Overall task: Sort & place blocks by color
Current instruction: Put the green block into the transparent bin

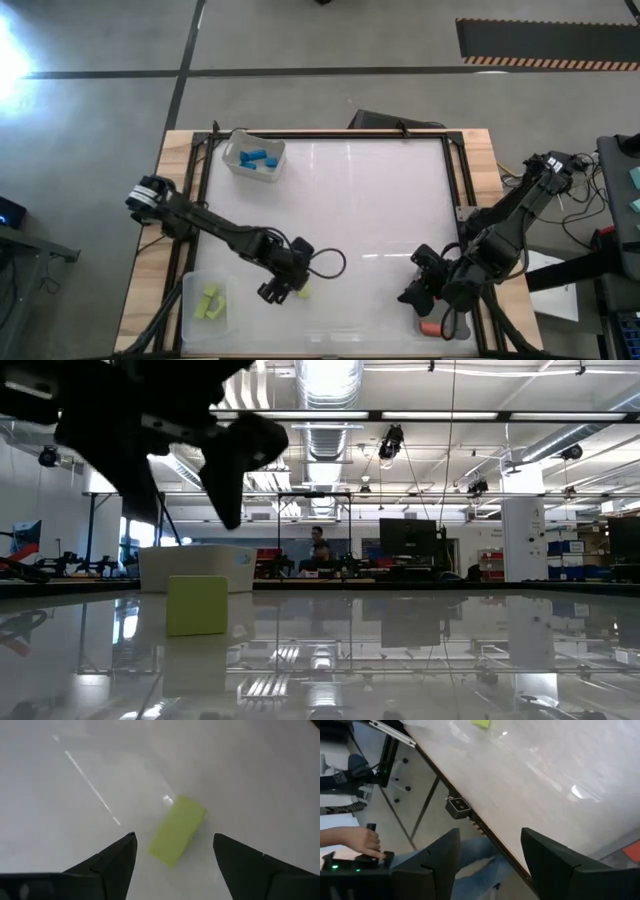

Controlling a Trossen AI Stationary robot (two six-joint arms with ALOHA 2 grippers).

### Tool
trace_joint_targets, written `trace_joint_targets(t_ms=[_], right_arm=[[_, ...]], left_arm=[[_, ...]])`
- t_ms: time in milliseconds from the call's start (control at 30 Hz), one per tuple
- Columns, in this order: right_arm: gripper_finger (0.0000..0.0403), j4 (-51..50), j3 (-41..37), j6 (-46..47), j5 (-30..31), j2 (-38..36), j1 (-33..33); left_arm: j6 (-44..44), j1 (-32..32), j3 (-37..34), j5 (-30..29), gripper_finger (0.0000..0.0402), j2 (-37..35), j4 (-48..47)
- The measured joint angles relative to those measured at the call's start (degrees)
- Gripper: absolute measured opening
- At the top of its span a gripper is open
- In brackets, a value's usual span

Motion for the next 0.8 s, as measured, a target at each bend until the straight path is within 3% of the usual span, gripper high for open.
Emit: trace_joint_targets(t_ms=[467,800], right_arm=[[0.0201,0.0,0.2,0.3,1.1,0.0,0.0],[0.0201,-0.1,0.1,0.1,2.6,0.0,0.0]], left_arm=[[4.8,0.0,0.0,2.2,0.0245,7.1,4.5],[5.1,0.2,0.0,3.9,0.0174,8.2,4.2]])
